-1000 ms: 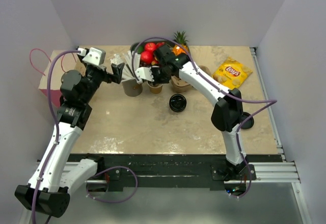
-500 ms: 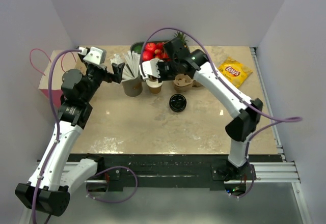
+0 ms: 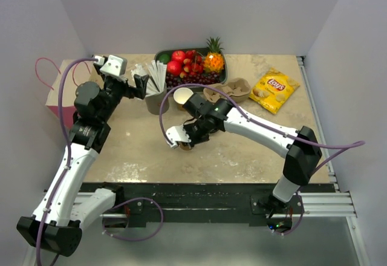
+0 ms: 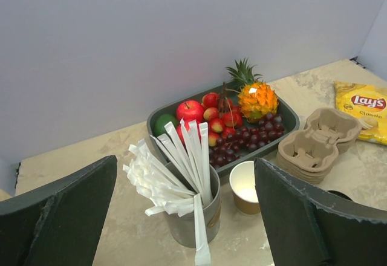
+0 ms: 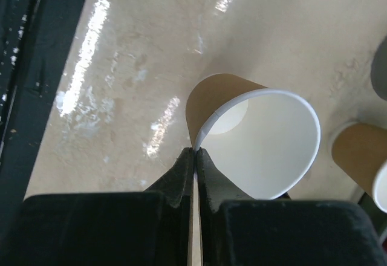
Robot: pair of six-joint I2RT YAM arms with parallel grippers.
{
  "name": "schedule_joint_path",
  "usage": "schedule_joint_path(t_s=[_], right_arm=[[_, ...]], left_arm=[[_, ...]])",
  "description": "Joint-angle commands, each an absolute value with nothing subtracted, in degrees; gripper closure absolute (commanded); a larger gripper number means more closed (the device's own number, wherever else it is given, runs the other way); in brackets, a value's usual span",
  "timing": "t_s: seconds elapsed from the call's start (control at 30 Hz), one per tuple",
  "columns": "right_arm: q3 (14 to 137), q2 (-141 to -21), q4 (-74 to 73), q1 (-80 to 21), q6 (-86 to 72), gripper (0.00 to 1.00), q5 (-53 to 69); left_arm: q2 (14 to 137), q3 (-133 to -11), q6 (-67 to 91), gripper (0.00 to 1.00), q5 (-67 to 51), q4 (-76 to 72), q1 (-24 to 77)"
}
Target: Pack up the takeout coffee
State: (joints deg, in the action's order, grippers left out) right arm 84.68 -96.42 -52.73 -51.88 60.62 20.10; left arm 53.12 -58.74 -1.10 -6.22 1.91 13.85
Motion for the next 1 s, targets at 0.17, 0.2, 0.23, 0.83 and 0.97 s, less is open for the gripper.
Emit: schedule_joint_path(t_s=[0.17, 0.2, 0.23, 0.83, 0.97], right_arm=[[82.4, -96.2, -46.6, -55.5, 56.3, 1.0, 16.2], [81.3, -96.2, -45.3, -55.6, 55.4, 1.0, 14.9], [80.8, -96.2, -44.0, -55.9, 54.7, 1.0, 13.9], [79.1, -98.4, -41.2, -55.8, 50.8, 0.95, 13.3], [80.0, -98.7, -41.4, -55.5, 49.2, 0.75, 13.2]], left_arm=[[51.4, -60.3, -0.4, 0.01, -4.6, 2.4, 14.2], [51.2, -60.1, -0.4, 0.01, -4.5, 2.4, 14.2], [51.2, -60.1, -0.4, 0.01, -4.4, 2.4, 14.2], [52.7, -59.8, 1.9, 0.01, -6.2, 1.7, 14.1], [53.1, -59.9, 1.6, 0.01, -6.2, 1.8, 14.1]])
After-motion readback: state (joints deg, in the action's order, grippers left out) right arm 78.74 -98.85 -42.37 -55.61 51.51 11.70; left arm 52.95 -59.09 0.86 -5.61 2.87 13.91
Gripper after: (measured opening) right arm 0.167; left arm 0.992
